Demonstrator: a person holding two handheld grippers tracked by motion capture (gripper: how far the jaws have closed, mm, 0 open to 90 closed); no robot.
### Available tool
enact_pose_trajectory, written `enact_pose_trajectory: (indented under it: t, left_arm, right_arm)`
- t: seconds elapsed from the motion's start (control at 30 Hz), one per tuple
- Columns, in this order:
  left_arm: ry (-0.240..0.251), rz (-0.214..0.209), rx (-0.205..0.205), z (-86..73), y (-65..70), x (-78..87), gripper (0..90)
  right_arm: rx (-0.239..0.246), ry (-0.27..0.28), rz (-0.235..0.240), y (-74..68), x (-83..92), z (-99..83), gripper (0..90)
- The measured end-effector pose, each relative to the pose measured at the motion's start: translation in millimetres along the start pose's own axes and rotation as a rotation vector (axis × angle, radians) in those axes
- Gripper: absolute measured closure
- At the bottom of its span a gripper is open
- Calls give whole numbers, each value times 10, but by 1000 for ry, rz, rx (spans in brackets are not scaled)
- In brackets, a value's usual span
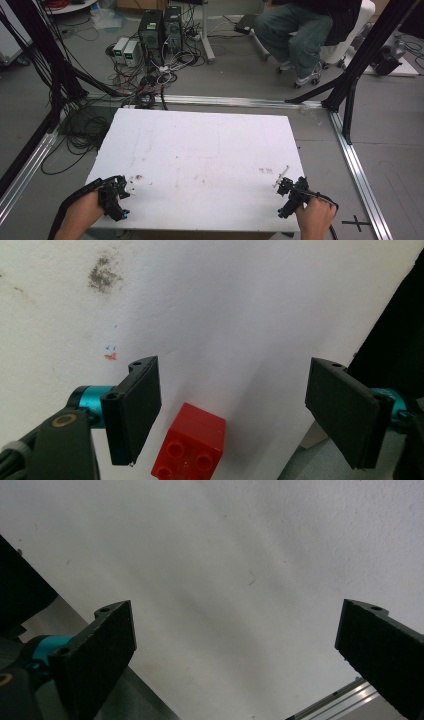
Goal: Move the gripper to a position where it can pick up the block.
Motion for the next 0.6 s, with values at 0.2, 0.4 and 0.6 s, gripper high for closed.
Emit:
enact_pose_trajectory:
  t: [0.2, 0.4, 0.6]
  left_arm:
    - [4, 1, 0, 7, 8, 15, 226]
    - [7, -1, 1, 7, 7, 20, 226]
    - [11, -2, 3, 8, 8, 12, 226]
  right_arm:
    - [4, 3, 1, -4, 3, -7, 21]
    - [2, 7, -2, -10, 9, 2, 21]
    - [9, 1, 5, -6, -5, 12, 20]
Point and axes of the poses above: each handheld gripper's, and its own axes: x roughly backward along the jaws, z roughly out of its top, y roughly to its right, the point moved 3 cm from there along -x, roughly forward along the jaws, and after that the axes turned 12 degrees about z, right-handed, at the moved point
